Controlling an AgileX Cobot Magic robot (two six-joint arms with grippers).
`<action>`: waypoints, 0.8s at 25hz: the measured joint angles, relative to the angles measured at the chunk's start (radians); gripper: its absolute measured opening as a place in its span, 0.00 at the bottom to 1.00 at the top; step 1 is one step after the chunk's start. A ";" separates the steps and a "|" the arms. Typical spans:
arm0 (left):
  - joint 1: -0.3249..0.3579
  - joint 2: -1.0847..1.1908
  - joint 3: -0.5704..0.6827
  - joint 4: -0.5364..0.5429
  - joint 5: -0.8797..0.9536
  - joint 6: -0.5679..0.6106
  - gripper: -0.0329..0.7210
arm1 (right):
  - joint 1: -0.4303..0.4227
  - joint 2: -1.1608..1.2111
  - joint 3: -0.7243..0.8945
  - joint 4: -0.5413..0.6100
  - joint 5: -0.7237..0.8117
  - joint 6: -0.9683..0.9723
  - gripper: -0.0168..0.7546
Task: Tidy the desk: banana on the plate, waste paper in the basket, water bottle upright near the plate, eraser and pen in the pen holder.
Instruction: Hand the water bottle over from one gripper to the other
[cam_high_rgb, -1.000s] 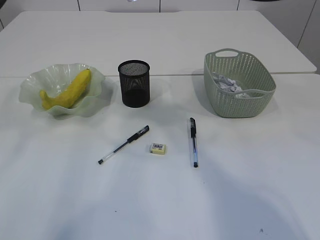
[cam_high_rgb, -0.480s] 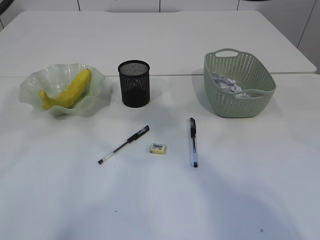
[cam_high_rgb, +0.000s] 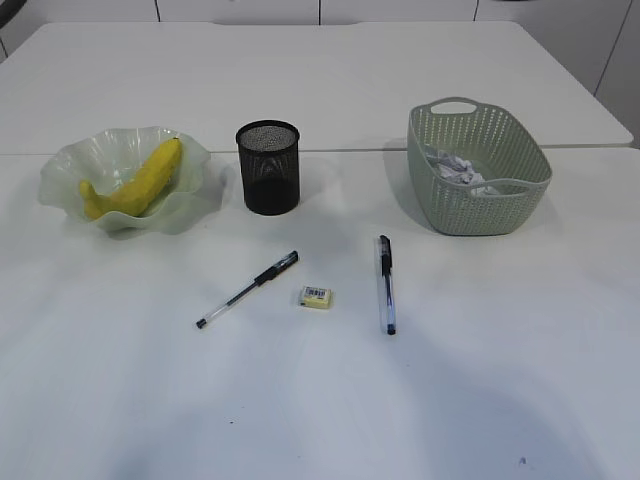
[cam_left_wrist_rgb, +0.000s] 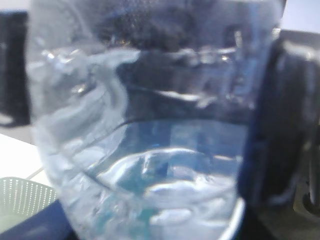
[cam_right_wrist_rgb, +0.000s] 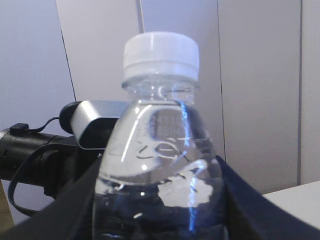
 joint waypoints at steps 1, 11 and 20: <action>0.000 0.000 0.000 0.000 0.000 0.000 0.58 | 0.000 0.000 0.000 0.000 0.000 0.000 0.51; 0.000 0.000 0.000 0.000 0.000 0.000 0.54 | 0.000 0.000 -0.002 -0.002 0.000 -0.002 0.51; 0.000 0.000 0.000 0.000 0.000 0.004 0.53 | 0.000 0.000 -0.002 -0.002 0.002 -0.002 0.53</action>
